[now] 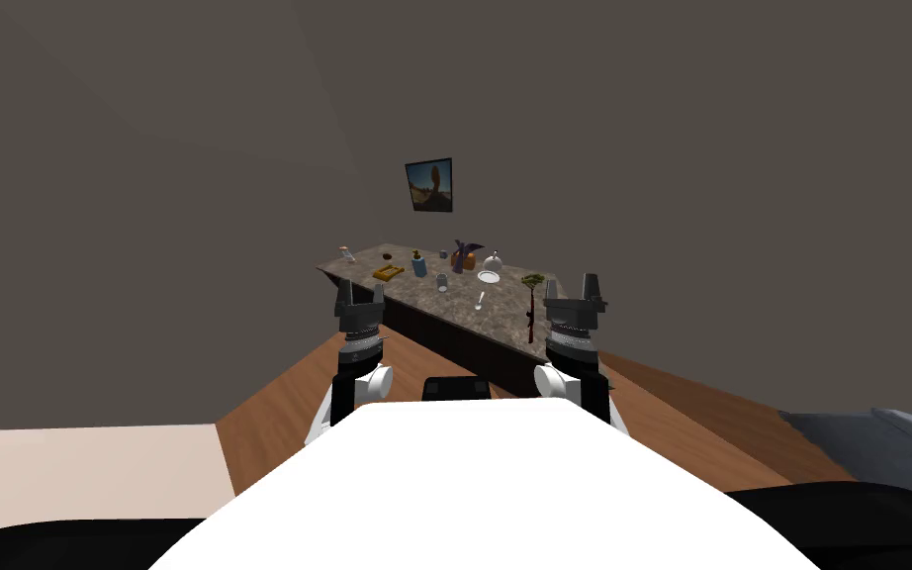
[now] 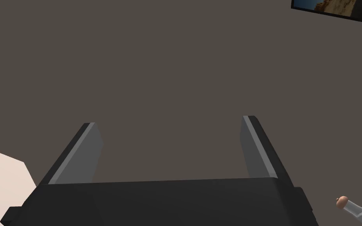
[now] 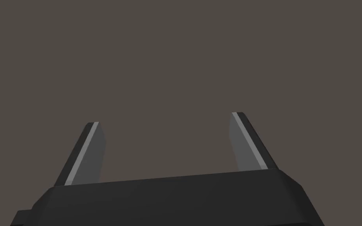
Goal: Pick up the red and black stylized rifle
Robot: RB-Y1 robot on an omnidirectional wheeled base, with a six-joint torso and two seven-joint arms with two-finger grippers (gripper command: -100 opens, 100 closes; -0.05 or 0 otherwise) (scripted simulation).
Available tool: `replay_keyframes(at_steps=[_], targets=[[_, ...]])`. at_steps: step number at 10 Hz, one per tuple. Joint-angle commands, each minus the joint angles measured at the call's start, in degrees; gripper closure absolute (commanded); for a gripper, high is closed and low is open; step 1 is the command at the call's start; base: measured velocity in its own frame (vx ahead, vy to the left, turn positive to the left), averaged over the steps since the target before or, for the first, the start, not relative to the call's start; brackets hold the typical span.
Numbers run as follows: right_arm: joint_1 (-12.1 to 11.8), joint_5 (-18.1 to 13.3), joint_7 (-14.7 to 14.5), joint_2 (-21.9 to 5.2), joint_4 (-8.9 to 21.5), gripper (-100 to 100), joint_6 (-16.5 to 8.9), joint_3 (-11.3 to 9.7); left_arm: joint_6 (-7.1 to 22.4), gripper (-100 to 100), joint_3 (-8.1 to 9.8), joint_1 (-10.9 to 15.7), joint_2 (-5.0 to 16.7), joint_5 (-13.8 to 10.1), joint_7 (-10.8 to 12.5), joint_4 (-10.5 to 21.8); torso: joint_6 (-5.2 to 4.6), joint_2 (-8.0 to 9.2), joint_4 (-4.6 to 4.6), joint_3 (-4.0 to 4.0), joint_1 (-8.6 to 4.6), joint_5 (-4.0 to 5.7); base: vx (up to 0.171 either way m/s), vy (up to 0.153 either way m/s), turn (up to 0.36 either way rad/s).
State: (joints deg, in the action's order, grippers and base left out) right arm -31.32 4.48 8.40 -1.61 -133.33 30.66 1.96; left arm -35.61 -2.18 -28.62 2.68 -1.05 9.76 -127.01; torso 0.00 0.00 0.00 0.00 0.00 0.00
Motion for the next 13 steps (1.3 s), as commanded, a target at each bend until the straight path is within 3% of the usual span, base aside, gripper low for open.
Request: replay_keyframes(at_steps=[1, 4, 7, 10, 11, 12, 13], targets=[[1.32, 0.2, 1.05, -0.99, 1.12, -100, -1.78, 0.35, 0.0, 0, 0.0, 0.0, 0.0, 0.0, 0.0, 0.0, 0.0, 0.0, 0.0, 0.0, 0.0, 0.0, -0.03, 0.023, -0.05], [4.57, 0.65, 3.58, -2.7, 4.13, -100, -6.16, 1.22, 0.0, 0, 0.0, 0.0, 0.0, 0.0, 0.0, 0.0, 0.01, 0.12, -0.03, 0.07, 0.11, -0.02, -0.036, 0.035, -0.058], [9.54, 1.26, 7.38, -4.45, 8.52, -100, -11.82, 2.54, 0.0, 0, 0.0, 0.0, 0.0, 0.0, 0.0, 0.0, 0.0, -0.01, 0.0, 0.0, 0.11, -0.02, -0.004, 0.031, -0.077], [11.53, 1.48, 8.89, -5.02, 10.94, -100, -15.51, 3.07, 0.0, 0, 0.0, 0.0, 0.0, 0.0, 0.0, 0.0, -0.01, -0.05, 0.01, -0.03, 0.07, -0.01, 0.004, 0.021, -0.039], [13.65, 1.69, 10.5, -5.6, 13.07, -100, -17.31, 3.65, 0.0, 0, 0.0, 0.0, 0.0, 0.0, 0.0, 0.0, 0.0, -0.04, 0.01, -0.02, 0.07, -0.02, 0.003, 0.017, -0.065], [13.65, 1.69, 10.5, -5.6, 13.07, -100, -18.37, 3.65, 0.0, 0, 0.0, 0.0, 0.0, 0.0, 0.0, 0.0, 0.0, -0.04, 0.01, -0.03, 0.06, -0.01, 0.003, 0.015, -0.038], [15.8, 1.9, 12.2, -6.19, 15.25, -100, -20.23, 4.27, 0.0, 0, 0.0, 0.0, 0.0, 0.0, 0.0, 0.0, 0.0, -0.04, 0.01, -0.02, 0.05, -0.01, 0.005, 0.02, -0.07]])
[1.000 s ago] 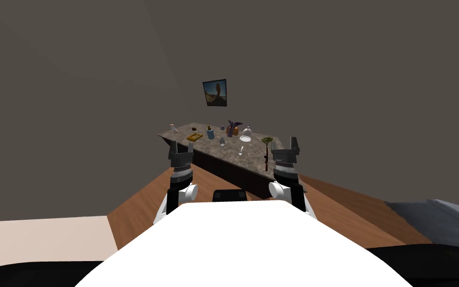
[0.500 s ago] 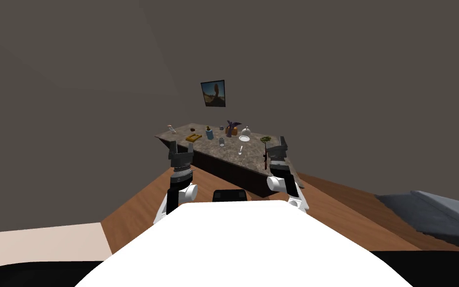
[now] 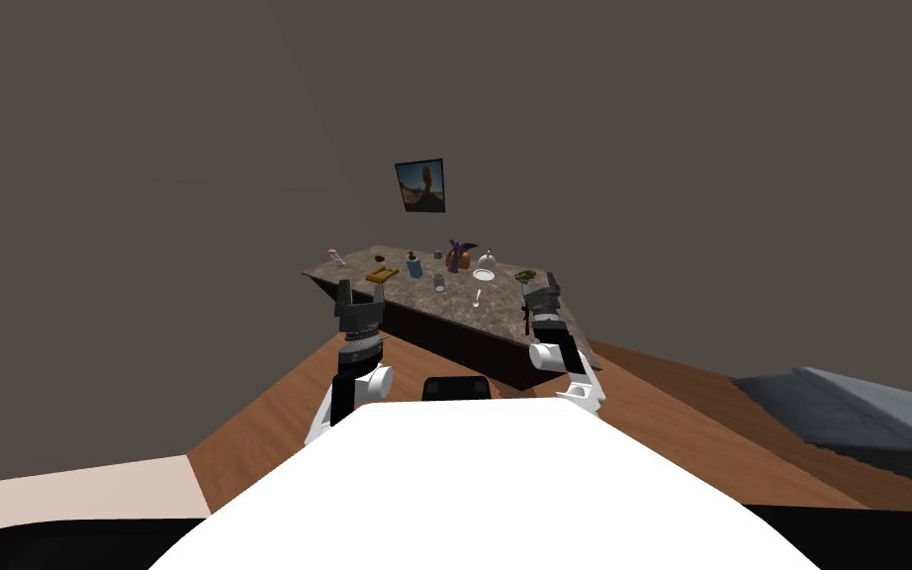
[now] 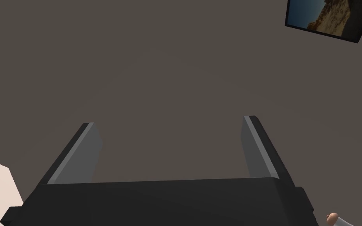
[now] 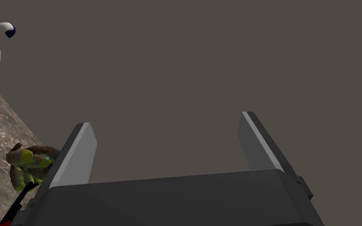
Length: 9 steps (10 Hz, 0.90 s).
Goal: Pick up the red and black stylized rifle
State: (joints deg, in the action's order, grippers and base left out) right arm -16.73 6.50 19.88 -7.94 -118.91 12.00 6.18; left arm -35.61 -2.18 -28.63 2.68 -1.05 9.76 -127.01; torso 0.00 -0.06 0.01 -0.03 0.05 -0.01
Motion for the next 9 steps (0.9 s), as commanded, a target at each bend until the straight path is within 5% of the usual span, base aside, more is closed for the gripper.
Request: replay_keyframes(at_steps=[1, 9], targets=[[1.3, -0.13, 0.72, 0.14, 0.93, -100, -2.73, 0.04, 0.0, 0, 0.0, 0.0, 0.0, 0.0, 0.0, 0.0, 0.0, 0.0, 0.0, 0.0, 0.0, 0.0, 0.007, 0.018, -0.04], [11.27, 0.61, 8.21, -2.44, 11.28, -100, -16.05, 2.84, 0.0, 0, 0.0, 0.0, 0.0, 0.0, 0.0, 0.0, 0.0, -0.01, 0.0, -0.01, 0.01, -0.01, 0.009, 0.019, -0.065]])
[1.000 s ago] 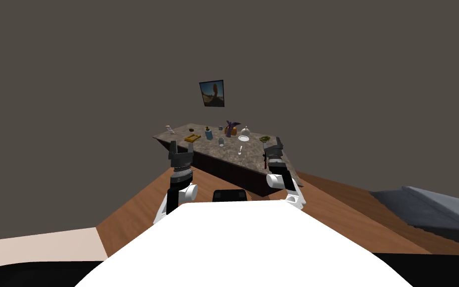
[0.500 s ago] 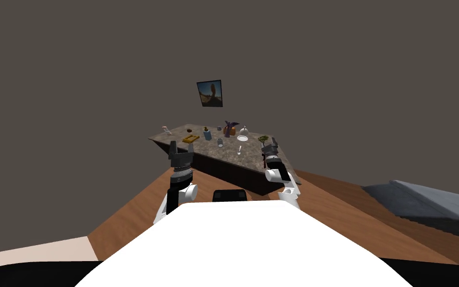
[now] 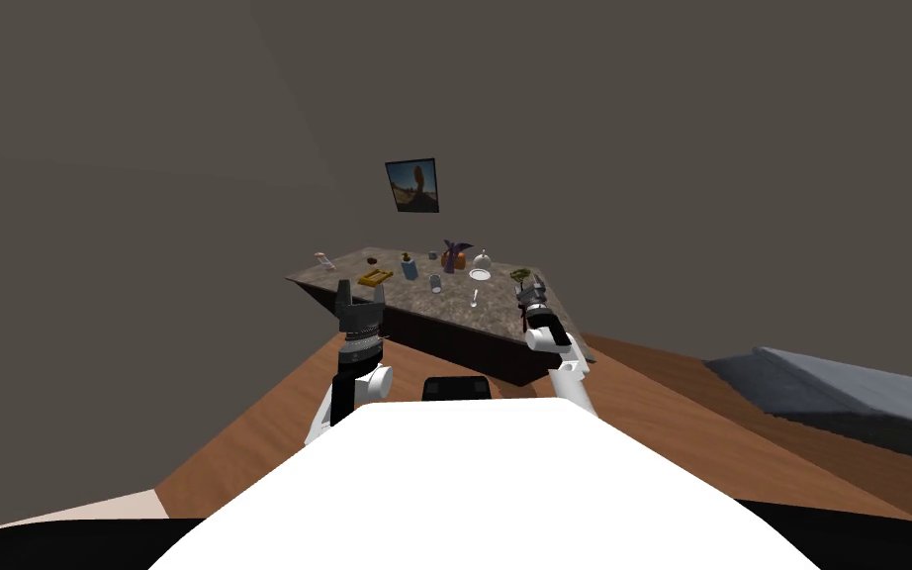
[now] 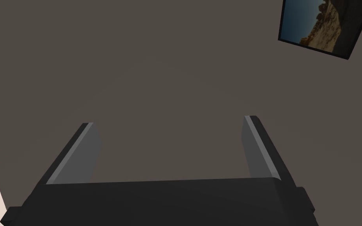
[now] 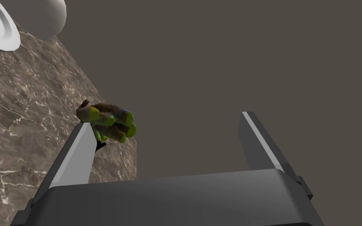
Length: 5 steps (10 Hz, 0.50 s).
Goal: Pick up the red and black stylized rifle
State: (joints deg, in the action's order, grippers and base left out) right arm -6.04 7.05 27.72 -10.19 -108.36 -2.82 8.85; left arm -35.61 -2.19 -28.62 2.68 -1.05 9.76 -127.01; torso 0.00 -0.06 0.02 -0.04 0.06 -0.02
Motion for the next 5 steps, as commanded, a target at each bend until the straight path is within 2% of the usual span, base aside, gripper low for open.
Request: replay_keyframes(at_steps=[1, 2, 3, 4, 5], targets=[[2.86, 0.22, 2.38, -0.83, 2.86, -100, -2.86, 0.94, 0.0, 0, 0.0, 0.0, 0.0, 0.0, 0.0, 0.0, 0.0, 0.0, 0.0, 0.0, 0.0, 0.0, 0.015, 0.029, -0.102], [3.26, 0.22, 2.38, -0.83, 3.53, -100, -4.87, 0.94, 0.0, 0, 0.0, 0.0, 0.0, 0.0, 0.0, 0.0, -0.01, -0.03, 0.0, -0.01, 0.03, -0.01, 0.014, 0.026, -0.044], [5.9, 0.35, 4.45, -1.47, 5.37, -100, -6.94, 1.72, 0.0, 0, 0.0, 0.0, 0.0, 0.0, 0.0, 0.0, 0.01, -0.03, 0.01, -0.02, 0.03, -0.01, 0.012, 0.02, -0.09], [6.0, 0.35, 4.45, -1.47, 6.38, -100, -8.66, 1.72, 0.0, 0, 0.0, 0.0, 0.0, 0.0, 0.0, 0.0, -0.01, -0.03, 0.01, -0.02, 0.01, 0.0, 0.014, 0.02, -0.049], [8.61, 0.48, 6.55, -2.12, 8.2, -100, -10.54, 2.52, 0.0, 0, 0.0, 0.0, 0.0, 0.0, 0.0, 0.0, 0.0, -0.02, 0.01, -0.01, 0.01, 0.0, 0.015, 0.027, -0.095]])
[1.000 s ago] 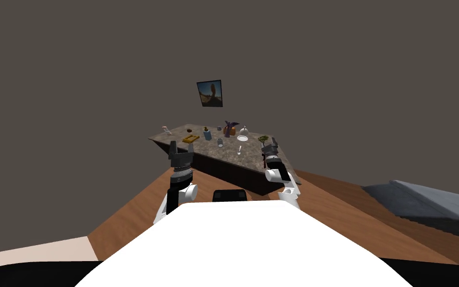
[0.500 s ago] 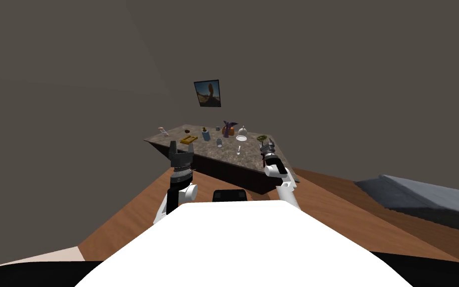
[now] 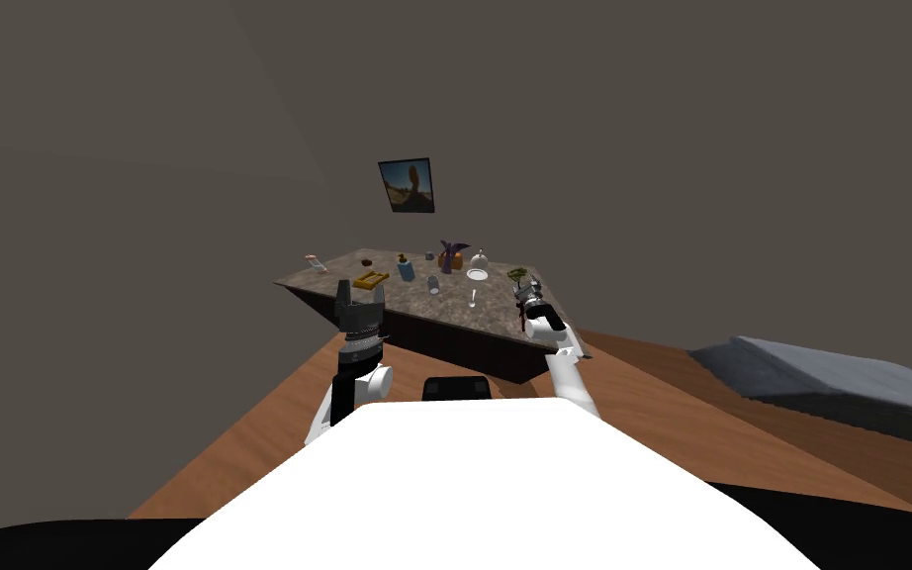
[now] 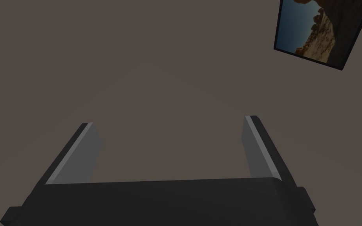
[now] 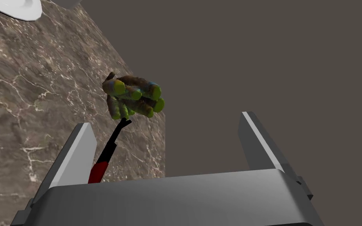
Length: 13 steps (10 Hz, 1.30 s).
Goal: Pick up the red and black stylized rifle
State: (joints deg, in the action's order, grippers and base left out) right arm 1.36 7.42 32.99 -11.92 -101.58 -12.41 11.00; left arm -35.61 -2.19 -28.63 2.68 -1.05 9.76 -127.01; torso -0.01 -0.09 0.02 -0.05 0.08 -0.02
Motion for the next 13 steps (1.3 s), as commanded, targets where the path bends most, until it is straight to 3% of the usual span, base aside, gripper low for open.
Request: replay_keyframes(at_steps=[1, 2, 4, 5, 6, 7, 9, 10, 12, 13], targets=[[1.38, 0.11, 1.28, -0.39, 2.49, -100, -2.86, 0.36, 0.0, 0, 0.0, 0.0, 0.0, 0.0, 0.0, 0.0, 0.0, 0.0, 0.0, 0.0, 0.0, 0.0, 0.01, 0.027, -0.053], [3.93, 0.22, 3.4, -1.05, 4.58, -100, -4.51, 1.17, 0.0, 0, 0.0, 0.0, 0.0, 0.0, 0.0, 0.0, 0.01, 0.02, 0.0, 0.01, 0.0, 0.01, 0.013, 0.029, -0.102], [4.2, 0.22, 3.4, -1.05, 5.42, -100, -6.7, 1.17, 0.0, 0, 0.0, 0.0, 0.0, 0.0, 0.0, 0.0, 0.01, 0.0, 0.01, 0.0, 0.01, 0.0, 0.013, 0.018, -0.022], [6.95, 0.31, 5.54, -1.71, 8.29, -100, -8.81, 1.99, 0.0, 0, 0.0, 0.01, 0.0, 0.0, 0.0, 0.0, 0.02, 0.03, 0.0, 0.01, -0.03, 0.01, 0.016, 0.015, -0.1], [7.04, 0.31, 5.54, -1.71, 8.39, -100, -10.37, 1.99, 0.0, 0, 0.0, 0.0, 0.0, 0.0, 0.0, 0.0, 0.0, 0.0, 0.0, 0.0, -0.03, 0.01, 0.015, 0.024, -0.054], [9.39, 0.37, 7.68, -2.36, 10.83, -100, -11.91, 2.81, 0.0, 0, 0.0, 0.0, 0.0, 0.0, 0.0, 0.0, 0.01, 0.01, 0.0, 0.0, -0.01, 0.01, 0.025, 0.029, -0.088], [9.88, 0.37, 7.68, -2.36, 11.38, -100, -14.42, 2.81, 0.0, 0, 0.0, 0.0, 0.0, 0.0, 0.0, 0.0, 0.02, -0.02, 0.01, -0.01, 0.02, 0.0, 0.014, 0.023, -0.029], [12.49, 0.42, 9.82, -2.98, 14.17, -100, -16.26, 3.63, 0.0, 0, 0.0, 0.01, 0.0, 0.0, 0.0, 0.0, 0.02, 0.03, 0.0, 0.01, -0.01, 0.01, 0.017, 0.019, -0.089], [12.72, 0.42, 9.82, -2.98, 14.37, -100, -18.29, 3.63, 0.0, 0, 0.0, 0.0, 0.0, 0.0, 0.0, 0.0, 0.01, 0.0, 0.01, 0.0, -0.01, 0.0, 0.014, 0.019, -0.032], [15.51, 0.44, 11.95, -3.55, 17.07, -100, -20.6, 4.45, 0.0, 0, 0.0, 0.01, 0.0, 0.0, 0.0, 0.0, 0.02, 0.03, 0.0, 0.02, -0.03, 0.01, 0.016, 0.019, -0.096]])
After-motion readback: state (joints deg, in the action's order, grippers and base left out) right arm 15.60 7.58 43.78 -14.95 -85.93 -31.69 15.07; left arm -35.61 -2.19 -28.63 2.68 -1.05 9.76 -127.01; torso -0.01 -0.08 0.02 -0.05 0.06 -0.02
